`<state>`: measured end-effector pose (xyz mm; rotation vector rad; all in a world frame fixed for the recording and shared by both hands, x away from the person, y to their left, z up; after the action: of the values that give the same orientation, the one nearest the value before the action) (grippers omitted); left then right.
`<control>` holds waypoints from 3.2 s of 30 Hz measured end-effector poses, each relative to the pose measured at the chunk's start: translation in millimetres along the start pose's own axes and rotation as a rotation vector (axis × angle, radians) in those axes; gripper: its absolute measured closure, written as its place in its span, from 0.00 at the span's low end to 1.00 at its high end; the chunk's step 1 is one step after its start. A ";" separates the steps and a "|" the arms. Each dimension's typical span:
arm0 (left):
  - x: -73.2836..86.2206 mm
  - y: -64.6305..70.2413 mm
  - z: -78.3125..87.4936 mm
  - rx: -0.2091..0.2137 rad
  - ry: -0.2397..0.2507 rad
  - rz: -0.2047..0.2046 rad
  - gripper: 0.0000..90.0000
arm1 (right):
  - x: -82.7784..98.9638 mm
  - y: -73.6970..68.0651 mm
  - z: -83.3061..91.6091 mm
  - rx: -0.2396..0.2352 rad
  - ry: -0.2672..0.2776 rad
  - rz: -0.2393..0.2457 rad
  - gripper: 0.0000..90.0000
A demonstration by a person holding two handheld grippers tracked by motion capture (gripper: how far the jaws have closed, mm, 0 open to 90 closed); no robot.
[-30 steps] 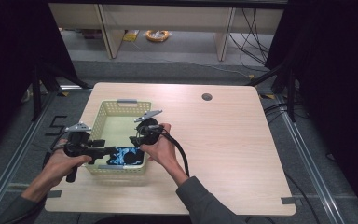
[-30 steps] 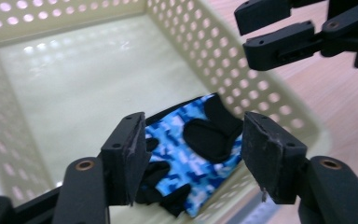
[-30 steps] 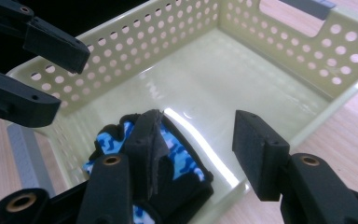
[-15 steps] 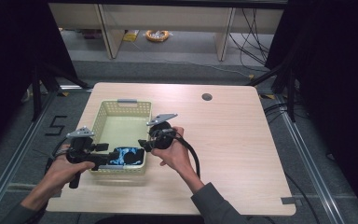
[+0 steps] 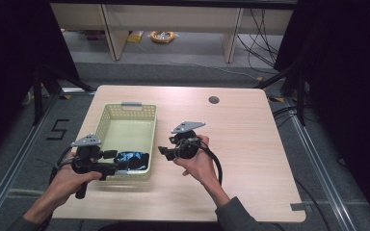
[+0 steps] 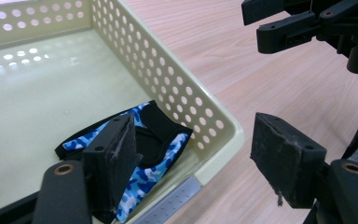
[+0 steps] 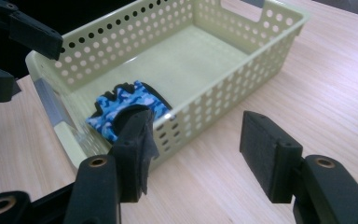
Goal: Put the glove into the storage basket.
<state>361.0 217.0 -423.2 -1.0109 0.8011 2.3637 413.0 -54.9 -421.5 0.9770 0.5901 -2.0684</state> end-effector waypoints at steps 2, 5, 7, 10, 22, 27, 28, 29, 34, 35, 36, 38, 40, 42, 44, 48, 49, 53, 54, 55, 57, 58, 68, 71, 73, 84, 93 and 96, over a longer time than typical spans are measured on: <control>1.0 3.2 -1.5 0.002 -0.007 -0.010 0.33 | 5.0 7.4 6.7 -0.005 0.016 0.033 0.49; 2.2 7.2 -3.6 0.011 -0.001 -0.012 0.33 | 10.0 8.7 14.6 -0.001 0.020 -0.016 0.49; 3.0 10.8 -4.6 0.015 0.002 -0.015 0.33 | 13.6 10.1 17.8 -0.005 0.032 -0.026 0.49; 3.6 16.0 -6.0 0.016 0.002 -0.028 0.33 | 18.5 12.0 22.3 -0.008 0.041 -0.028 0.48; 8.5 30.7 -13.0 0.050 0.007 -0.043 0.31 | 35.0 12.2 34.6 -0.014 0.065 -0.030 0.46; 14.0 37.0 -14.4 0.070 0.018 -0.044 0.31 | 40.0 10.4 39.6 -0.020 0.070 -0.040 0.44; 14.8 38.1 -14.6 0.077 0.017 -0.044 0.31 | 40.7 7.0 41.4 -0.026 0.059 -0.073 0.44; 15.8 39.5 -14.8 0.080 0.014 -0.041 0.31 | 41.4 7.8 40.5 -0.027 0.070 -0.051 0.44; 19.8 44.0 -16.9 0.092 0.028 -0.037 0.30 | 44.3 5.7 42.0 -0.035 0.075 -0.044 0.43; 20.2 43.7 -16.5 0.105 0.012 -0.040 0.30 | 45.2 3.8 43.7 -0.027 0.062 -0.056 0.42; 21.0 44.1 -17.0 0.102 0.017 -0.038 0.30 | 45.9 3.2 42.5 -0.024 0.079 -0.055 0.42; 22.5 45.1 -18.1 0.108 0.017 -0.026 0.30 | 47.6 3.8 43.3 -0.041 0.070 -0.047 0.42; 24.0 45.4 -18.6 0.112 0.022 -0.026 0.30 | 49.7 3.5 43.8 -0.040 0.070 -0.048 0.41; 25.6 46.4 -18.5 0.105 0.024 -0.027 0.30 | 52.0 1.8 45.9 -0.039 0.059 -0.066 0.41; 26.8 47.1 -18.2 0.097 0.020 -0.041 0.30 | 54.5 2.9 45.8 -0.037 0.065 -0.060 0.40; 30.0 49.4 -19.2 0.101 0.018 -0.034 0.30 | 60.1 2.7 48.6 -0.037 0.050 -0.078 0.40; 31.0 49.7 -19.5 0.102 0.019 -0.037 0.30 | 61.6 4.4 47.6 -0.039 0.063 -0.061 0.40; 33.5 51.0 -21.0 0.117 0.021 -0.042 0.29 | 65.3 5.4 49.6 -0.039 0.064 -0.067 0.39; 35.7 52.9 -22.2 0.119 0.019 -0.038 0.28 | 67.3 5.7 52.4 -0.028 0.061 -0.078 0.39; 36.6 53.0 -22.2 0.123 0.013 -0.054 0.28 | 68.2 5.8 51.9 -0.037 0.070 -0.079 0.39; 38.8 54.7 -22.3 0.126 0.006 -0.054 0.28 | 70.6 6.5 52.6 -0.039 0.072 -0.083 0.38; 40.2 56.1 -22.9 0.119 0.012 -0.051 0.27 | 72.0 6.7 53.1 -0.043 0.074 -0.081 0.38; 54.0 58.3 -26.7 0.145 0.017 -0.077 0.19 | 81.8 5.4 59.7 -0.047 0.102 -0.097 0.28; 59.2 57.6 -27.6 0.145 0.014 -0.085 0.18 | 84.4 3.5 60.9 -0.041 0.109 -0.093 0.26; 62.3 58.4 -28.7 0.141 0.014 -0.079 0.18 | 86.1 4.4 61.4 -0.044 0.110 -0.082 0.26; 73.6 57.7 -32.1 0.125 0.003 -0.103 0.18 | 98.8 -2.3 61.4 -0.049 0.078 -0.104 0.28; 84.5 53.4 -30.8 0.108 -0.008 -0.095 0.18 | 109.0 -5.1 62.7 -0.051 0.072 -0.103 0.27; 87.6 52.6 -30.9 0.108 -0.009 -0.091 0.18 | 113.3 -6.4 63.5 -0.052 0.060 -0.107 0.26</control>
<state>289.8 172.9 -489.3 -0.9703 0.8514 2.2224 332.3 -142.9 -472.9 0.9992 0.7386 -2.1127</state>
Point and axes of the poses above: each handheld gripper's, and its own axes: z roughly backward along the jaws, x roughly out of its underside, y roughly to its right, the point moved 2 cm from there along -z, roughly forward along the jaws, and after that the axes turned 4 degrees about z, right-handed, at the moved point
